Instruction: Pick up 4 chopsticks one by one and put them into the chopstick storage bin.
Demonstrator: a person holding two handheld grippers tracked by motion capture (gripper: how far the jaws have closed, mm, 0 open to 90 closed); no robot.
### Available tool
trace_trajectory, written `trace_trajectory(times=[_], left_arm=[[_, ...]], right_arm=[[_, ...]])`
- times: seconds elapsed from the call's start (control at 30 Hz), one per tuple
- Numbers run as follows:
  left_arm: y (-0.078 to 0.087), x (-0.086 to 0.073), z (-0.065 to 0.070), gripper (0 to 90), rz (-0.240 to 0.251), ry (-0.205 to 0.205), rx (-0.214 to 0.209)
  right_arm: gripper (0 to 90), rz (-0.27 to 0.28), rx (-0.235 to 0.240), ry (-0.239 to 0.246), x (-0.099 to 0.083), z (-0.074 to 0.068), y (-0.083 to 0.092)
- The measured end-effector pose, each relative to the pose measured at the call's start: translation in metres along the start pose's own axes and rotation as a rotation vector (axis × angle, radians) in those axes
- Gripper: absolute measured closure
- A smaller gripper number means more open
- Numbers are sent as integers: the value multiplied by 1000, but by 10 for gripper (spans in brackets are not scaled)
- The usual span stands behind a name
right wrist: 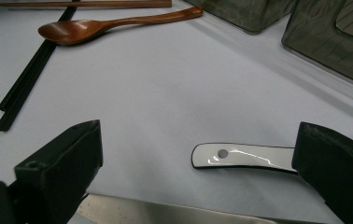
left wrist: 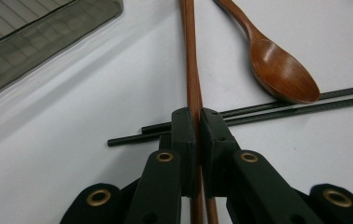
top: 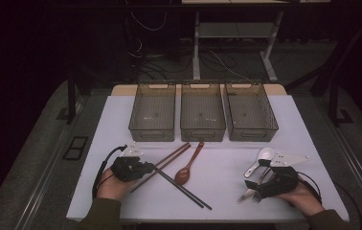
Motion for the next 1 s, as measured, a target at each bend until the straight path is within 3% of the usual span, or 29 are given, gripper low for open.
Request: trace_trajectory(times=[0.4, 0.63, 1.0], left_arm=[[3, 14, 9, 842, 27, -28, -37], [5, 25, 11, 842, 63, -22, -56], [5, 43, 11, 842, 80, -45, -62]], right_arm=[[19, -1, 0, -2, 0, 0, 0], [18, -2, -2, -4, 0, 1, -1], [19, -2, 0, -5, 0, 1, -1]])
Point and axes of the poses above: each handheld gripper's, and its own axes: y roughly backward along the jaws, x roughly out of its top, z roughly to its right, the point moved 9 cm from there along -y, roughly forward along the jaws, and after that the axes turned 5 degrees about -x, right-handed, at the moved point
